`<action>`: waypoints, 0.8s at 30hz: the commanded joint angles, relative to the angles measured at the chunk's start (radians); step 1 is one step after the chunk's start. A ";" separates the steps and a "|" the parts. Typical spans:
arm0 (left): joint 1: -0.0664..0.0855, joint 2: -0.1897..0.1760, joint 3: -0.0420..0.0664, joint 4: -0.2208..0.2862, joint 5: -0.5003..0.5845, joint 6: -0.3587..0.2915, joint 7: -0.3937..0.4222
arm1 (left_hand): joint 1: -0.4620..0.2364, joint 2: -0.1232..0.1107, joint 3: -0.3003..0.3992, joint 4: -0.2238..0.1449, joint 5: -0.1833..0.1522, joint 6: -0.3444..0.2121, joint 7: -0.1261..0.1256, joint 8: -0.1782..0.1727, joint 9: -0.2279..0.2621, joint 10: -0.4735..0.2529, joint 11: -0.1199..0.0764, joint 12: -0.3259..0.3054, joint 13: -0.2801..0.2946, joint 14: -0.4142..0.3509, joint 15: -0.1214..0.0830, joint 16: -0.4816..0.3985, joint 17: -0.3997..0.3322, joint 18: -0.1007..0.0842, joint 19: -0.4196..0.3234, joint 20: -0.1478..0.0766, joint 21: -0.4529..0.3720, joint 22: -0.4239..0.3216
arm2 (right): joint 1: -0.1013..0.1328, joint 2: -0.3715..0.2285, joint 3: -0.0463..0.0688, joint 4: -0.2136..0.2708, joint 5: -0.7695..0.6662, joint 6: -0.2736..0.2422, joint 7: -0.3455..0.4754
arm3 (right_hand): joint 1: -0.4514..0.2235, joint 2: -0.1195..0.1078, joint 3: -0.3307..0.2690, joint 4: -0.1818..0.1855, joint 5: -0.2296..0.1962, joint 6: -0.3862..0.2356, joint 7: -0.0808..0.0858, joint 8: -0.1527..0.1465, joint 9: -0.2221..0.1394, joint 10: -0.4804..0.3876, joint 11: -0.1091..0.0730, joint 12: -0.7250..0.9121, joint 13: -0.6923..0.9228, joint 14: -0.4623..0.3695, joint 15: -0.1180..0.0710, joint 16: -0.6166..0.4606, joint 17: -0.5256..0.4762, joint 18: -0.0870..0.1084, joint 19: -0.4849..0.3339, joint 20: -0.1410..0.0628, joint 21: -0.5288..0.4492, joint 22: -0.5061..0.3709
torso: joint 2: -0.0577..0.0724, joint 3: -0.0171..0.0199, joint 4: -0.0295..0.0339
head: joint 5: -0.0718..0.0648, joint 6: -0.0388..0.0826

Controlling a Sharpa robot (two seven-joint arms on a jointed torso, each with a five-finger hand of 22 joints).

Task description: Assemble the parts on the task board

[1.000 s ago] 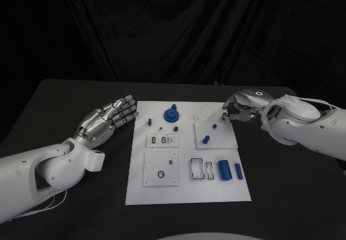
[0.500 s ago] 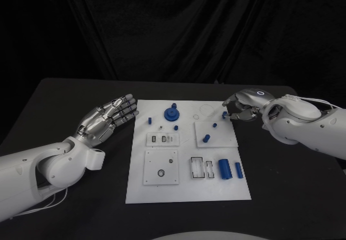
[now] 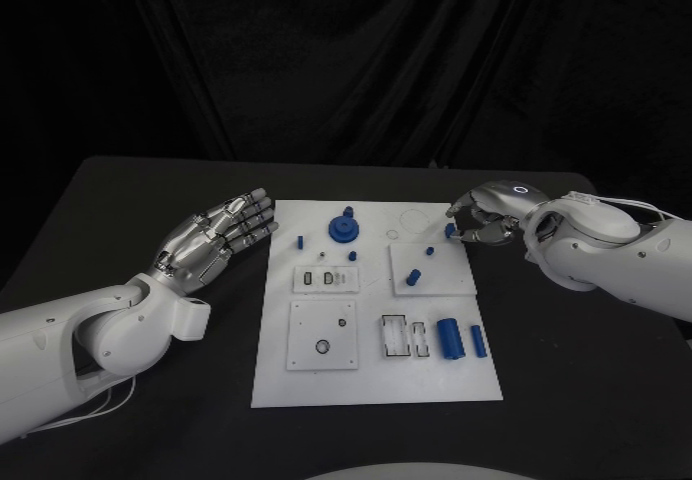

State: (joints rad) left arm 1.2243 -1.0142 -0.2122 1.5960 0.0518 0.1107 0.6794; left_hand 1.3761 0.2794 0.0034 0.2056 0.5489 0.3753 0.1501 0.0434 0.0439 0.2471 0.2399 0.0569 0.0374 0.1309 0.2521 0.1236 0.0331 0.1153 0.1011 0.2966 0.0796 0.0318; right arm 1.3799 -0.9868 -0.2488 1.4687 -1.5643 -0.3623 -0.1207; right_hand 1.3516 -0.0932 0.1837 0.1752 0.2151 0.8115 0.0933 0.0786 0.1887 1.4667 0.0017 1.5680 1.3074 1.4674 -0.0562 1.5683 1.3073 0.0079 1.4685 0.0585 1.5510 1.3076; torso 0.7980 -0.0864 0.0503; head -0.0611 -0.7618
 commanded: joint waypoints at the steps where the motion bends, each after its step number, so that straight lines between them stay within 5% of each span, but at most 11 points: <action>1: -0.002 0.001 0.001 0.001 -0.001 0.019 0.122 | -0.004 -0.007 0.006 0.000 0.006 0.001 0.026 0.004 0.001 0.004 0.001 0.005 0.001 0.008 0.001 0.003 0.001 -0.009 0.007 -0.001 0.005 0.001 | -0.005 0.001 0.000 -0.002 -0.002 0.009 -0.025 | 0.012 -0.001 -0.003 -0.003 -0.002 0.009 0.001 0.005 -0.001 0.104 -0.001 0.003 0.263 0.103 -0.004 0.003 0.263 0.000 0.084 -0.006 -0.004 0.248 | 0.000 -0.0007 -0.0009 | 0.001 -0.003; 24: -0.002 0.002 0.001 -0.002 -0.001 0.022 0.118 | -0.005 -0.007 0.008 0.000 0.007 0.000 0.026 0.004 0.001 0.004 0.003 0.005 0.001 0.008 0.002 0.004 0.001 -0.009 0.007 -0.001 0.005 0.001 | -0.023 0.022 0.001 -0.034 -0.002 0.009 -0.023 | 0.051 -0.003 0.000 -0.019 0.014 0.012 0.002 0.007 -0.008 0.104 0.001 0.003 0.263 0.103 -0.002 0.003 0.263 0.002 0.081 -0.004 -0.008 0.246 | 0.000 -0.0005 0.0000 | 0.001 -0.007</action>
State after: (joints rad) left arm 1.2236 -1.0139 -0.2122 1.5937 0.0522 0.1150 0.6794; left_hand 1.3761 0.2794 0.0034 0.2056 0.5489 0.3753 0.1501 0.0434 0.0438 0.2470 0.2398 0.0569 0.0372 0.1308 0.2520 0.1236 0.0329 0.1153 0.1010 0.2966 0.0795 0.0316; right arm 1.3604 -0.9646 -0.2483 1.4368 -1.5640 -0.3539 -0.1245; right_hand 1.3927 -0.0947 0.1838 0.1639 0.2245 0.8201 0.0950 0.0824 0.1817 1.4667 0.0017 1.5681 1.3073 1.4674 -0.0562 1.5683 1.3073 0.0079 1.4686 0.0587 1.5470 1.3074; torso 0.7981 -0.0869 0.0502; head -0.0594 -0.7672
